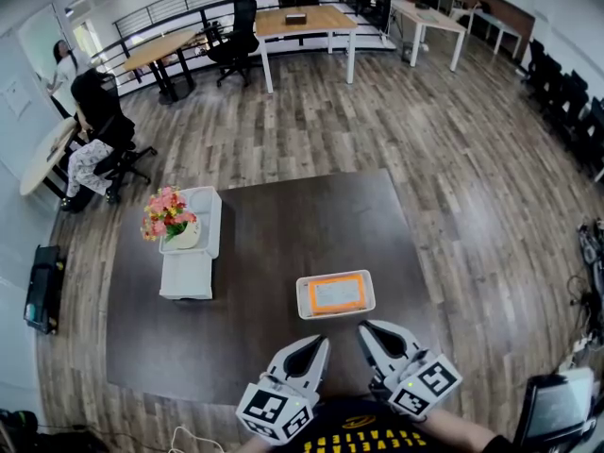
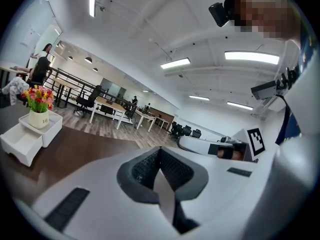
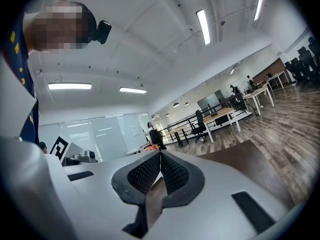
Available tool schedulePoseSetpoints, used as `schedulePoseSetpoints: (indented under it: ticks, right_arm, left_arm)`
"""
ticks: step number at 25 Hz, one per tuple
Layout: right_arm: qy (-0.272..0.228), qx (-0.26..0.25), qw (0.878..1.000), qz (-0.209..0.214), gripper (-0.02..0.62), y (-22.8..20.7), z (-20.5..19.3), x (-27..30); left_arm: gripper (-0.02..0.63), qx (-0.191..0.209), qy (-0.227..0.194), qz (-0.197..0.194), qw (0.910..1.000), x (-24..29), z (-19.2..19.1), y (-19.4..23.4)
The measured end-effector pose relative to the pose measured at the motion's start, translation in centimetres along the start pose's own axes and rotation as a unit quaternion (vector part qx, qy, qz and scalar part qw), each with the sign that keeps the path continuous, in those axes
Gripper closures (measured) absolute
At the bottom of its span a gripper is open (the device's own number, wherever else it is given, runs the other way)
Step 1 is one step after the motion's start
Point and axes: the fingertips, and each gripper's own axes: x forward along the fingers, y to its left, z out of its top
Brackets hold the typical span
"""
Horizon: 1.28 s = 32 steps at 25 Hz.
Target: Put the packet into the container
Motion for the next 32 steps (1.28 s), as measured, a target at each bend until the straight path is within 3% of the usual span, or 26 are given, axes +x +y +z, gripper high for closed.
schedulePoseSetpoints:
  ticks: [32]
  right_arm:
    - [0.006,-0.018,1.000,0.014,0.584,1.0,-0.3,0.1]
  left_arm:
    - [0.606,-0.008,0.000,-0.011,0.9999,0.3,-0.1,-0.1]
